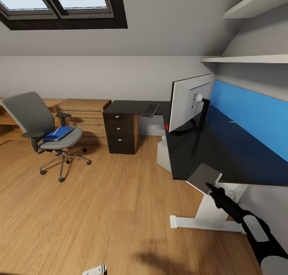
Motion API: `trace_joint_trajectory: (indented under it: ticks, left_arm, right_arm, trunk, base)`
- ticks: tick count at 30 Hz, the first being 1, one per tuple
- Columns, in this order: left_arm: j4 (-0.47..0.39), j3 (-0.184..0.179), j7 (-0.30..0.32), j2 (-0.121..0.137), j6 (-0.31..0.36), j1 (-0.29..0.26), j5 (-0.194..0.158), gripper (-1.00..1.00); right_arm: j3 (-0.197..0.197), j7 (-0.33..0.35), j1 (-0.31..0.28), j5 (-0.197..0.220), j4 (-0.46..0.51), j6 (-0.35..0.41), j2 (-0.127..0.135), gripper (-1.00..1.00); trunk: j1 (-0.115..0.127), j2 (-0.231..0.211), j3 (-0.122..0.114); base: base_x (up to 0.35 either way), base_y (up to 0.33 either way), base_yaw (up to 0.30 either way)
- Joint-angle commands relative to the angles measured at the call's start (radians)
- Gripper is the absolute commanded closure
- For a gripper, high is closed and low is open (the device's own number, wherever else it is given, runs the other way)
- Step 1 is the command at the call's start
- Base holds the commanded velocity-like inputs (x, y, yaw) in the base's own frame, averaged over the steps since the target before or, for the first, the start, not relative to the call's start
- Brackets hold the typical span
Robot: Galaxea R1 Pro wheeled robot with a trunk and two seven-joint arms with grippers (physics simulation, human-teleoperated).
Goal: In the bedroom, organize the workspace by keeping the computer under the desk, ensuring the monitor is on the desk, placing the keyboard on the desk next to the monitor, placing the mouse on the desk next to the keyboard, moving the folder from the swivel chair onto the desk next to the mouse, stacking the notebook on top of the folder with the pen on top of the notebook, and positioning the swivel chair next to the desk.
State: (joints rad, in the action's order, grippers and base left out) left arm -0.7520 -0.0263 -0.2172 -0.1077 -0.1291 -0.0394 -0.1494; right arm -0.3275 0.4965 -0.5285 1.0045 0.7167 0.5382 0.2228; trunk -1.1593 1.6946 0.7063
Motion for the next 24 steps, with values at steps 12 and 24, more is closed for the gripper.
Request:
trace_joint_trajectory:
  ticks: [12, 24]
  left_arm:
    - [0.0, -0.003, -0.004, 0.0, -0.004, 0.0, -0.01, -1.0]
    - [0.0, -0.003, -0.004, 0.0, -0.004, 0.0, -0.01, -1.0]
  right_arm:
    - [0.005, 0.002, -0.001, 0.003, 0.0, 0.007, 0.0, 1.0]
    - [0.009, 0.002, -0.001, 0.004, 0.009, 0.005, -0.002, 1.0]
  trunk:
    - [0.0, 0.0, 0.001]
    - [0.012, -0.021, -0.009]
  base:
    - [0.0, 0.0, 0.0]
    - [0.0, 0.0, 0.0]
